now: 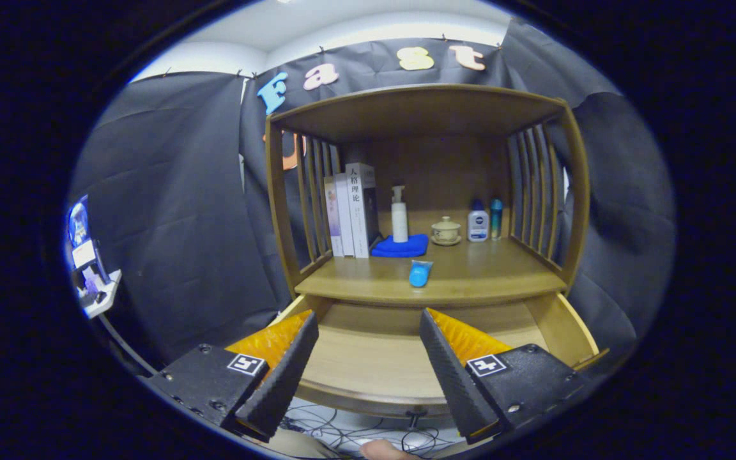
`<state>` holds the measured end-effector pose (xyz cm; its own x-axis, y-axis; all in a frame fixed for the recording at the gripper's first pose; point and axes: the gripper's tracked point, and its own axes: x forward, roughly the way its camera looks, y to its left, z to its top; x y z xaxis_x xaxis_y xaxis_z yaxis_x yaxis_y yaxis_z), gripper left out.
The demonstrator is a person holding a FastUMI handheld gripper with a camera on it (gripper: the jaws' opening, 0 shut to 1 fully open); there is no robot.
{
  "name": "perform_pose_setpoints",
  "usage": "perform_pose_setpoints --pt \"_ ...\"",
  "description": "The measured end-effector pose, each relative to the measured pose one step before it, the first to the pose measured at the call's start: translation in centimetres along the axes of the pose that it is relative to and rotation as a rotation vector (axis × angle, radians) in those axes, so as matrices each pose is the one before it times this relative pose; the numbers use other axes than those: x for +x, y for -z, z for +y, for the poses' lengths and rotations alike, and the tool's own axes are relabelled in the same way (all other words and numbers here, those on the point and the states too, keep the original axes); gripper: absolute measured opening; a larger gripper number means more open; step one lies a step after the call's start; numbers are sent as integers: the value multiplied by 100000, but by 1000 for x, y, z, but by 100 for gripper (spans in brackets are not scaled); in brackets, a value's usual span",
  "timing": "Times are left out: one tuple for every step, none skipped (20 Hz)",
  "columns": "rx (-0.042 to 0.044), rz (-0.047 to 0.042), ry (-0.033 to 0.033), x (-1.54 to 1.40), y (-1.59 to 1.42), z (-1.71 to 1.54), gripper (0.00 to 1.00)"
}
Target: Pull open the drawer, take out the items inside it, and place them on the countertop above the cabinet.
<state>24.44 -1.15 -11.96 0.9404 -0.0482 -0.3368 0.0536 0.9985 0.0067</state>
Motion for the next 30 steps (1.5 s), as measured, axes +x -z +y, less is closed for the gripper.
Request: perform_pose_setpoints --pt "-1202 -2551 2000 -645 825 -526 100" --pt "-257 -1586 1750 -416 1099 -509 100" --pt "101 -480 468 -566 1213 -301 100" --pt "879 99 95 -287 1308 -124 100" --pt "424 353 -264 -246 1282 -161 100" --pt "-463 1071 614 -161 1195 -351 100" --pt "-704 881 1818 -94 1229 -593 100" --pt "-249 762 2066 31 1256 -499 100" --pt "-171 1057 1644 106 1101 -291 100" --pt "-163 281 1063 187 960 -97 100" --pt "-442 798 1134 368 754 -128 100" --pt "-295 890 961 562 882 -241 100" --pt "-110 951 525 572 574 -58 100" --pt "149 377 1707 38 569 13 100" --pt "-1120 -1350 863 57 -151 138 100" --pt "-1937 -1182 1961 471 191 -127 99" --pt "-1621 -400 2092 -4 46 45 99" --pt "-367 -1733 2065 5 -70 -49 99" --pt "342 -829 1976 127 -51 12 100" --pt "309 -816 1607 265 28 53 99" --pt "554 -950 -329 313 -60 318 99" --pt "-450 -828 -471 394 -143 189 100" --pt "-167 -535 -403 493 -156 -17 100" --pt "-777 170 -61 944 -260 -408 100" --pt "822 -745 59 696 -429 39 100" --pt "556 1664 -113 1090 50 150 100" --pt "470 -1271 -40 905 -676 70 100" --pt "-3 -44 -111 1123 -526 -52 100" --pt "626 96 307 1195 -474 -33 100" --pt "-37 1125 -202 887 -1 179 100"
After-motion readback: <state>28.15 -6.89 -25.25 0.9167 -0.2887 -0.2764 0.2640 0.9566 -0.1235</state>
